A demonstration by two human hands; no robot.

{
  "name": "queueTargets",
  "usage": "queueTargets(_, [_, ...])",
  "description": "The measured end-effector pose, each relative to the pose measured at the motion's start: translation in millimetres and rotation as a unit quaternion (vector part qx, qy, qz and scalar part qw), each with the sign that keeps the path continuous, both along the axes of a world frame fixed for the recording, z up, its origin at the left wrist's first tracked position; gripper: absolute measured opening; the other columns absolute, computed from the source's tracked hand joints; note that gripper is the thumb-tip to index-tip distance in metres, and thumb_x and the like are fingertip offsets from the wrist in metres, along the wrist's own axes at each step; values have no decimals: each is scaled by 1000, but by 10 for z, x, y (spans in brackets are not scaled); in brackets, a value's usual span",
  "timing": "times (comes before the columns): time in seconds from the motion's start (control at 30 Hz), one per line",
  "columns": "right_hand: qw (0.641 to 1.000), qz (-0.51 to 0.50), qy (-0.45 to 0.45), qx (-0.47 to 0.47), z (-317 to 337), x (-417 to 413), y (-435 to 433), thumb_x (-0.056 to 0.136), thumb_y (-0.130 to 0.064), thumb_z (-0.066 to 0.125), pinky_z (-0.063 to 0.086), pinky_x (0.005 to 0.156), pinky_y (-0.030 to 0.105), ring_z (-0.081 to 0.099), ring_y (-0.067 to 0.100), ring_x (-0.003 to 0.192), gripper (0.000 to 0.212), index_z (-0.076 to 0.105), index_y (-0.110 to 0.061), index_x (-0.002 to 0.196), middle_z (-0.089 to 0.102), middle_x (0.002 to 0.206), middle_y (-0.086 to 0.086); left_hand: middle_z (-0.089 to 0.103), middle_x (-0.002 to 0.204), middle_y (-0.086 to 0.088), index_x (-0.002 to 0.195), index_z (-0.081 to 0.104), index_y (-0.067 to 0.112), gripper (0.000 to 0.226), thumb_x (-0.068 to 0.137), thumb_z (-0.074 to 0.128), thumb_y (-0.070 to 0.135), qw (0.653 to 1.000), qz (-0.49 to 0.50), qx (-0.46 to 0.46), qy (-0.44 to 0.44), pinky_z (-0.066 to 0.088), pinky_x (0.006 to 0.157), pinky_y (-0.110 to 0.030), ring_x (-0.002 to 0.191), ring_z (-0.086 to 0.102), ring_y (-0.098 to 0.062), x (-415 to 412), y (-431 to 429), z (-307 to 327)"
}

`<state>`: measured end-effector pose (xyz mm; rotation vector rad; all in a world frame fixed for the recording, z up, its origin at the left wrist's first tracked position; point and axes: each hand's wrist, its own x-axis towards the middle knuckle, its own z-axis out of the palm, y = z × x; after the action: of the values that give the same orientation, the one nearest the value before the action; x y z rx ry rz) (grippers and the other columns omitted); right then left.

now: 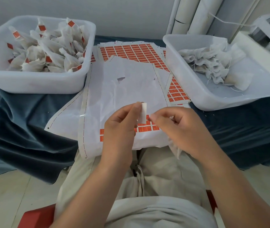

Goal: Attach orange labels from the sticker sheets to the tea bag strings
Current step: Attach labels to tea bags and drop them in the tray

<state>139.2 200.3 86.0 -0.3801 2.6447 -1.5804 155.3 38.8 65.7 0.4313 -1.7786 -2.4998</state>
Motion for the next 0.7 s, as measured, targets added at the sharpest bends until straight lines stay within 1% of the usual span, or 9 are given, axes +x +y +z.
queueTargets(0.07, [999, 24, 13, 18, -33, 14, -55, 91, -49, 70, 44, 55, 31, 51, 16, 56, 12, 77, -40, 86, 58, 60, -8, 77, 90, 11, 99, 83, 30, 17, 99, 68, 37, 1000, -1, -8, 13, 48, 66, -16, 78, 65, -7, 4, 28, -6])
queueTargets(0.13, [999, 39, 19, 24, -68, 21, -87, 93, -39, 73, 33, 51, 24, 36, 9, 52, 13, 74, -38, 80, 43, 55, -3, 75, 86, 11, 97, 83, 28, 17, 99, 68, 35, 1000, -3, -3, 12, 46, 65, -17, 76, 63, -6, 7, 39, -23])
queueTargets(0.23, [1000, 19, -1, 17, -43, -7, -34, 89, -37, 67, 38, 57, 32, 46, 22, 58, 12, 73, -32, 79, 54, 66, 9, 67, 79, 10, 90, 82, 26, 17, 96, 70, 36, 1000, -12, 3, -9, 40, 66, -25, 70, 55, -7, -16, -1, -36])
queueTargets(0.3, [1000, 8, -15, 14, -9, -36, 32, 88, -33, 62, 44, 63, 34, 56, 29, 67, 13, 73, -30, 80, 62, 74, 9, 69, 80, 8, 83, 82, 26, 22, 90, 68, 41, 999, -36, 12, -19, 40, 65, -26, 68, 57, -6, -48, -30, -24])
queueTargets(0.4, [999, 15, -26, 30, 18, -70, 95, 85, -29, 58, 44, 62, 23, 58, 16, 66, 17, 73, -28, 79, 66, 71, -3, 77, 88, 6, 83, 84, 28, 29, 85, 65, 50, 996, -87, 4, -15, 41, 62, -25, 68, 61, -6, -88, -94, -10])
queueTargets(0.47, [998, 20, -29, 54, 14, -81, 113, 85, -29, 57, 43, 62, 26, 58, 20, 69, 18, 74, -26, 81, 66, 72, -1, 79, 90, 7, 87, 84, 30, 25, 87, 67, 49, 989, -125, -79, 23, 44, 63, -22, 72, 64, -6, -101, -149, -36])
queueTargets(0.57, [997, 27, -36, 62, 12, -84, 121, 85, -40, 59, 43, 66, 32, 57, 26, 72, 22, 76, -25, 86, 66, 75, 4, 77, 84, 9, 85, 84, 29, 17, 88, 71, 40, 983, -135, -117, 46, 45, 59, -15, 69, 64, -4, -117, -207, -56])
queueTargets(0.63, [996, 33, -58, 62, 31, -95, 134, 86, -60, 59, 44, 62, 20, 55, 7, 62, 33, 74, -30, 88, 65, 72, -6, 76, 82, 8, 87, 84, 28, 15, 90, 75, 39, 991, -105, -83, 25, 45, 59, -17, 67, 65, -3, -130, -220, -65])
queueTargets(0.7, [992, 36, -103, 66, 32, -108, 168, 88, -67, 57, 43, 65, 22, 50, -3, 59, 44, 68, -25, 89, 58, 67, -16, 76, 80, 10, 91, 84, 29, 16, 94, 75, 41, 998, -46, -46, 6, 47, 56, -14, 66, 67, -1, -149, -224, -97])
